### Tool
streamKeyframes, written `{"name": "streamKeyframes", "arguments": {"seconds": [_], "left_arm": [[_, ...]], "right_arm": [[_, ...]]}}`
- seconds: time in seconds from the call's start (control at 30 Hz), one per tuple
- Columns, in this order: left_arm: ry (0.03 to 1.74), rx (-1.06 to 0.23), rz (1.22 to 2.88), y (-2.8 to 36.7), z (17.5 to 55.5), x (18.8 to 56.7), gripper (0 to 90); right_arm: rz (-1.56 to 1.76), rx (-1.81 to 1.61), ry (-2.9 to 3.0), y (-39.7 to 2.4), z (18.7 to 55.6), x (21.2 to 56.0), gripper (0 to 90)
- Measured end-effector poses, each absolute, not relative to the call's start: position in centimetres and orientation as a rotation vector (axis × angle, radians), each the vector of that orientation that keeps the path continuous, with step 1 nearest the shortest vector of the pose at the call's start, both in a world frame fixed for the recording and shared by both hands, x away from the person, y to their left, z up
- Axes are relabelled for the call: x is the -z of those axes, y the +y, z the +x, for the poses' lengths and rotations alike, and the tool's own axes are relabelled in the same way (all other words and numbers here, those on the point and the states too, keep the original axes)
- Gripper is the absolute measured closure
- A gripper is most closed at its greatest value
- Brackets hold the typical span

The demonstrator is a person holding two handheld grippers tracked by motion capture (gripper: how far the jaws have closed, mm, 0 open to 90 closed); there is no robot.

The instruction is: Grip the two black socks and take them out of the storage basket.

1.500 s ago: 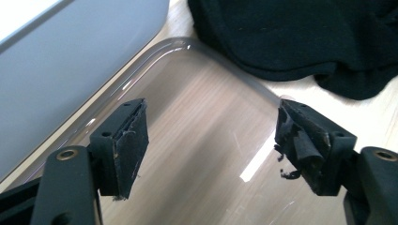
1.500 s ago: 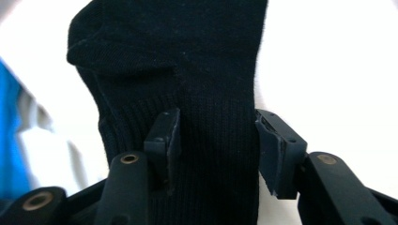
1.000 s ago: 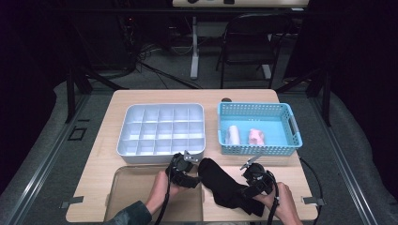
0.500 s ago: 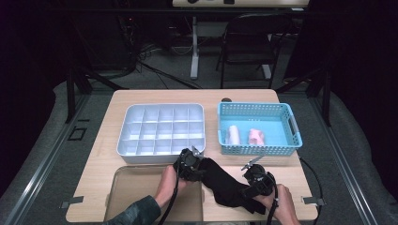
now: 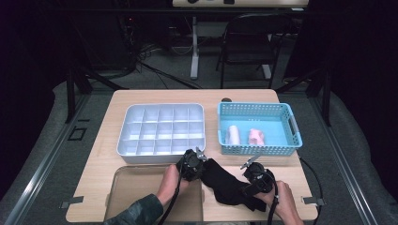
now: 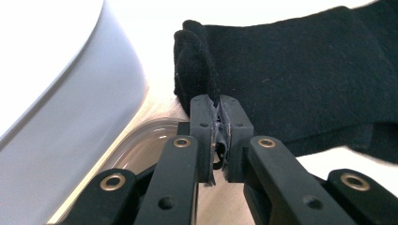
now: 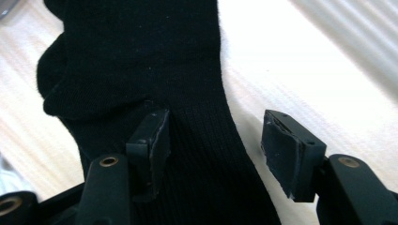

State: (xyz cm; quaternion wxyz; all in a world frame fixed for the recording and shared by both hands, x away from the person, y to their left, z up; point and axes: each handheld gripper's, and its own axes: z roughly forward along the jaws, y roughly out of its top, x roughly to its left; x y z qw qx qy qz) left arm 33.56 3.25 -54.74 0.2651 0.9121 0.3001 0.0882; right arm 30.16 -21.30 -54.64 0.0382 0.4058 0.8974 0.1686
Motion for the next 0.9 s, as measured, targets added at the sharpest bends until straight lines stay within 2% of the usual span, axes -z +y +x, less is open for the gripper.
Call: {"name": "streamKeyframes", "arguments": {"seconds": [0.33,0.53,0.7,0.8,0.9], "left_arm": [[0.783,-0.203,2.368,5.8,30.9,53.6,86.5],[0.786,-0.170,2.383,7.0,29.9,53.4,84.0],[0.833,-0.171,2.360,7.6,30.7,53.1,60.9],[0.862,-0.154,2.348,8.0,31.2,53.2,54.9],[0.872,-0.152,2.348,8.3,31.8,53.3,54.0]], "right_arm": [[1.254,-0.536,2.668,-22.1,32.6,54.6,38.9],[1.321,-0.622,2.607,-22.9,31.6,53.5,40.0],[1.418,-0.671,2.577,-24.5,29.8,52.9,42.7],[1.440,-0.690,2.611,-24.2,28.9,52.8,51.0],[1.393,-0.682,2.665,-23.6,27.8,52.5,58.0]]}}
